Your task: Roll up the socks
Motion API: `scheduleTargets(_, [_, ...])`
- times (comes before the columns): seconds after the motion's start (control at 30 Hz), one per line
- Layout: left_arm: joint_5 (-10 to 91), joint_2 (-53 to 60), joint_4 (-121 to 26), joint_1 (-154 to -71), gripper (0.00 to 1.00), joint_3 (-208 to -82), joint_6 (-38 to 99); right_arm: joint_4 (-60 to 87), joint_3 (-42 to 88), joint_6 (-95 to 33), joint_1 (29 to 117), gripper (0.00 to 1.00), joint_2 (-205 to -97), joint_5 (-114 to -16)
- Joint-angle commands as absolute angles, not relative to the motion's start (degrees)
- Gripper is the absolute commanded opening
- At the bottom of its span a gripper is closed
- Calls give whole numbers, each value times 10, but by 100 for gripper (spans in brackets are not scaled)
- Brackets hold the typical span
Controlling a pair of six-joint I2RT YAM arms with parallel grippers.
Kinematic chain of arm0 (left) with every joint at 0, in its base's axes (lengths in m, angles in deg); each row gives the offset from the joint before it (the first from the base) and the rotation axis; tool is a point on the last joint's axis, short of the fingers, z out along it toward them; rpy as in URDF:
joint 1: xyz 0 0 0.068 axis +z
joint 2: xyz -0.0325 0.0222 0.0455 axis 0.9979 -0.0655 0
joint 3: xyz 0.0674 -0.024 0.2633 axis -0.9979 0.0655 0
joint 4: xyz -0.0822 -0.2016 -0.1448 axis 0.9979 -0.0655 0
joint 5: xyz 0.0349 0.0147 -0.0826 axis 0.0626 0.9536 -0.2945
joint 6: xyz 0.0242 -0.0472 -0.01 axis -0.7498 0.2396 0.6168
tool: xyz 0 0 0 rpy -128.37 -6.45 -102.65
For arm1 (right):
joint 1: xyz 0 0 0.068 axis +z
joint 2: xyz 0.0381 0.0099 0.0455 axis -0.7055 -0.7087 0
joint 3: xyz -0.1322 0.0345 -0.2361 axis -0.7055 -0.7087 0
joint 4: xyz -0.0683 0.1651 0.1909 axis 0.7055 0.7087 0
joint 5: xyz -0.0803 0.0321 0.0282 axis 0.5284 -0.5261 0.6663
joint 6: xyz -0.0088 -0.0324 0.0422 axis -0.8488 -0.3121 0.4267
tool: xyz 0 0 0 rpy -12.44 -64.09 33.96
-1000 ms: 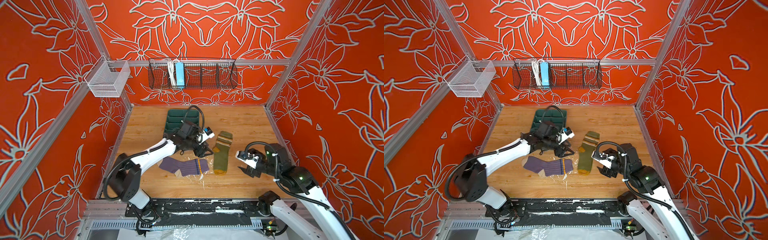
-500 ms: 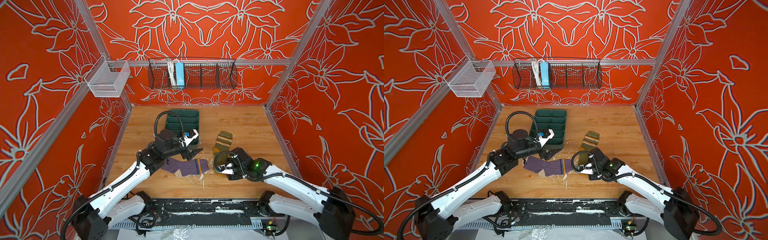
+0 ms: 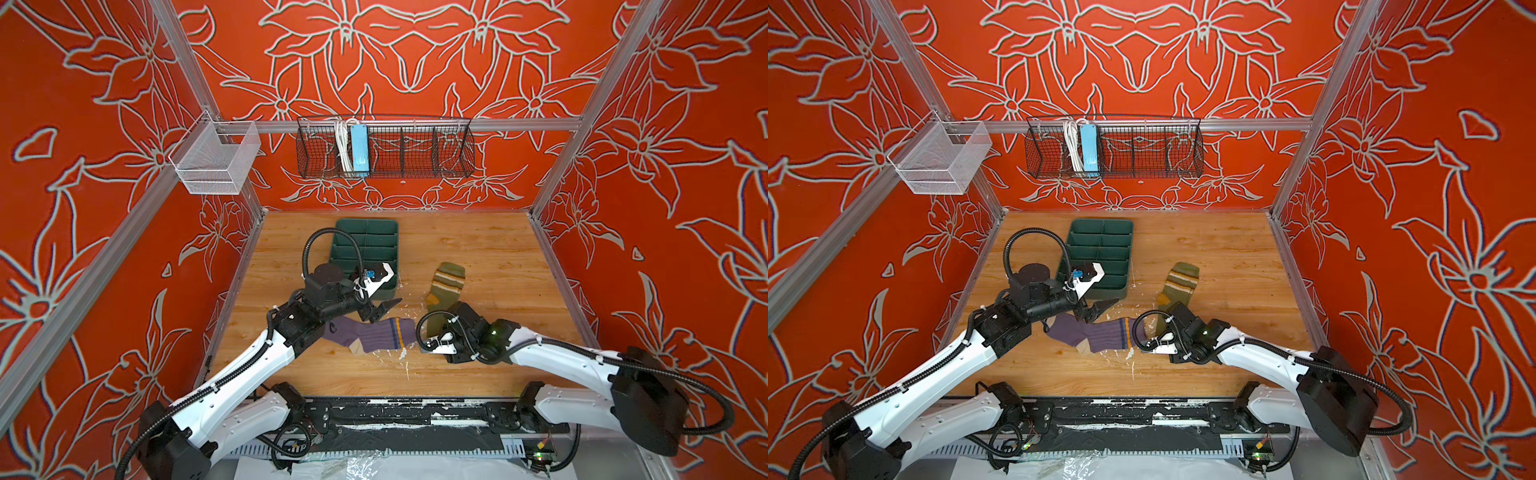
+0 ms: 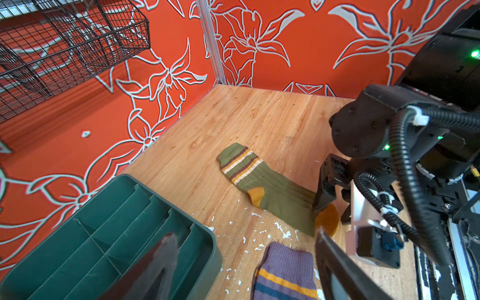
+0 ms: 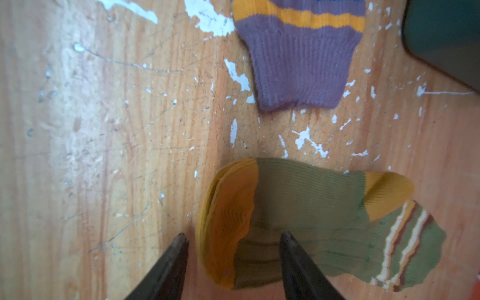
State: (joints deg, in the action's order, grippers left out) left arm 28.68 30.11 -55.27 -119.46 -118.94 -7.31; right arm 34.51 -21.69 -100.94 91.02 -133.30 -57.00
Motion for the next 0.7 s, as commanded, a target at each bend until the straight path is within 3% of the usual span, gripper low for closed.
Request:
scheduleTargets(0.0, [268, 300, -555, -1194, 82, -1192, -89, 328, -224, -1008, 915, 45, -1351, -564])
scheduleTargets(0.37, [226, 329, -591, -1194, 80, -1218, -125, 360, -212, -991, 916, 2, -1377, -586])
scheduleTargets(0.67, [239, 384, -645, -1197, 77, -1227, -285, 530, -139, -917, 896, 0, -1403, -703])
